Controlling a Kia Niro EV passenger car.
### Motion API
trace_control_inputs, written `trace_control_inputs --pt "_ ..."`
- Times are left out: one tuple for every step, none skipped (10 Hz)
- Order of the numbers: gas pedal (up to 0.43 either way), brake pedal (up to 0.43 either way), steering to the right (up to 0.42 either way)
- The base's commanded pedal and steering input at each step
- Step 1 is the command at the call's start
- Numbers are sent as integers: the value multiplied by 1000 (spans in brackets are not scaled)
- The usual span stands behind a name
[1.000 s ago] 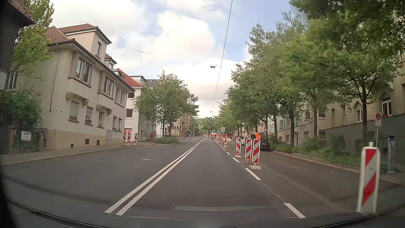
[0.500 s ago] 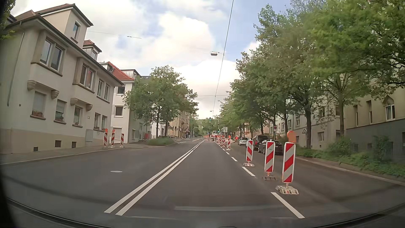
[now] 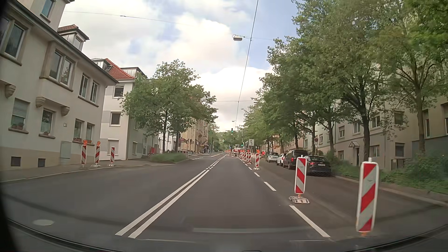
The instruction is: Follow the waypoints while adhering to traffic rules and regulations
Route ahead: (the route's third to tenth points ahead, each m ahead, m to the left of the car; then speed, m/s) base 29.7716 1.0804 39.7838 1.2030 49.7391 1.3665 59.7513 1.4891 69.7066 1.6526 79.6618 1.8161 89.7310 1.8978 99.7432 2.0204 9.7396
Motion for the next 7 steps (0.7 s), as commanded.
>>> trace_control_inputs --pt "130 0 4" --pt "130 0 2" --pt "138 0 0" --pt "138 0 0" --pt "138 0 0" --pt "138 0 0" --pt "138 0 -1"
